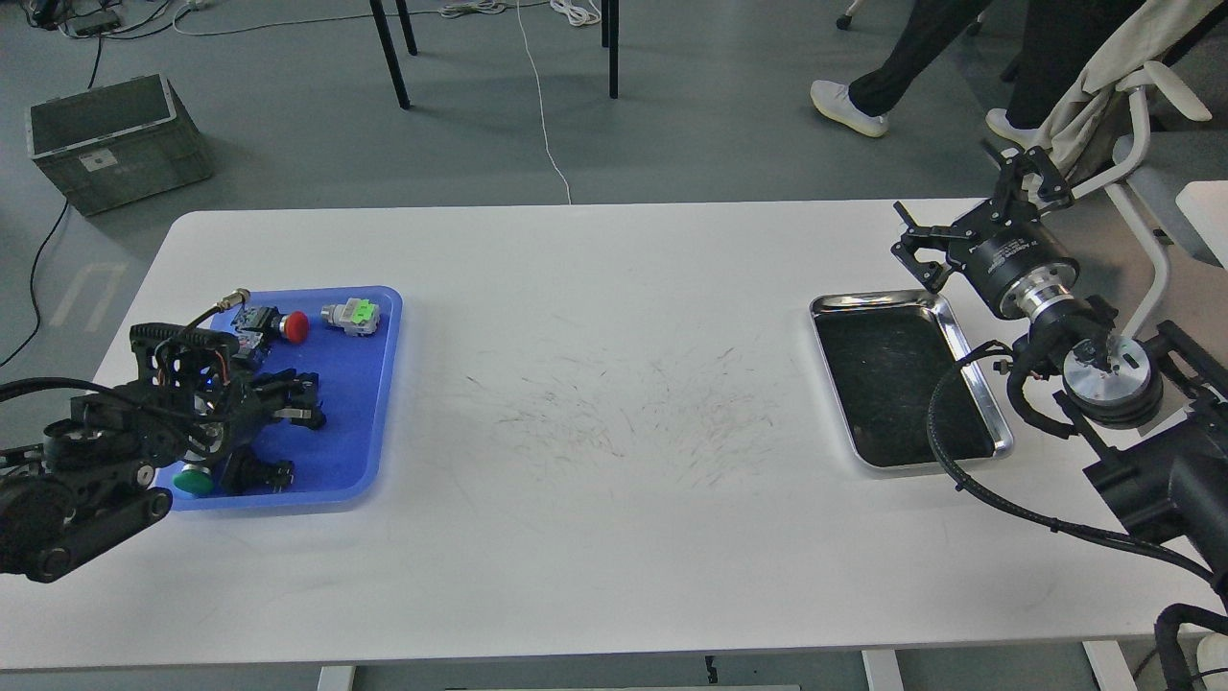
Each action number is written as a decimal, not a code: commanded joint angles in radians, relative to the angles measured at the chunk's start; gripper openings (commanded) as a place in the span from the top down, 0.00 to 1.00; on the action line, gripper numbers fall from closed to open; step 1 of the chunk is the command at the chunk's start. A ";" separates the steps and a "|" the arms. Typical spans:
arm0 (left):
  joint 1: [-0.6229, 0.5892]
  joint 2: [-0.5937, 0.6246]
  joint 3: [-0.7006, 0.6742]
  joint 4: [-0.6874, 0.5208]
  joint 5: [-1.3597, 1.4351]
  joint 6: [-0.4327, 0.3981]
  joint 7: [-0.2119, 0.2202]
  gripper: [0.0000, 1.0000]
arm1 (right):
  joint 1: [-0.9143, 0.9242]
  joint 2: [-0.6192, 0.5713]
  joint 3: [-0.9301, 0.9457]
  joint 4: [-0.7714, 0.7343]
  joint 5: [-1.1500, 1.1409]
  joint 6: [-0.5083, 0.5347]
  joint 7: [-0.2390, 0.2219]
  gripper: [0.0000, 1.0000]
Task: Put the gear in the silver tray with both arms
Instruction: 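Carry the black gear with the left gripper to the table center, then open the left gripper to set the gear down, retract left arm, then reach the right gripper to the black gear and grasp it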
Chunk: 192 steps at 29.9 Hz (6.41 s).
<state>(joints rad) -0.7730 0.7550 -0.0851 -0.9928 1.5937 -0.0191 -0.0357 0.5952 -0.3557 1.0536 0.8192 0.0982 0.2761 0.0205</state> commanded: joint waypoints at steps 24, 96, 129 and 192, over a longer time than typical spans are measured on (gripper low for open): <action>-0.330 -0.454 -0.027 -0.377 -0.063 -0.131 0.293 0.91 | 0.005 -0.045 -0.001 -0.003 -0.008 0.006 -0.011 0.00; -0.045 -0.755 -0.051 -0.107 -0.008 -0.084 0.260 0.02 | 0.011 -0.083 -0.044 0.008 -0.009 0.005 -0.001 0.00; -0.005 -0.419 -0.965 -0.101 -0.938 0.163 0.053 0.02 | 0.121 -0.081 -0.092 0.066 -0.011 -0.003 -0.036 0.00; 0.290 -0.178 -1.064 0.097 -1.554 -0.191 -0.132 0.02 | 0.936 0.356 -1.799 0.250 -0.565 0.040 -0.261 0.07</action>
<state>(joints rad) -0.4845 0.5764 -1.1490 -0.8958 0.0401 -0.2099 -0.1651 1.5328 -0.0001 -0.7212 1.0681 -0.4656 0.3157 -0.2400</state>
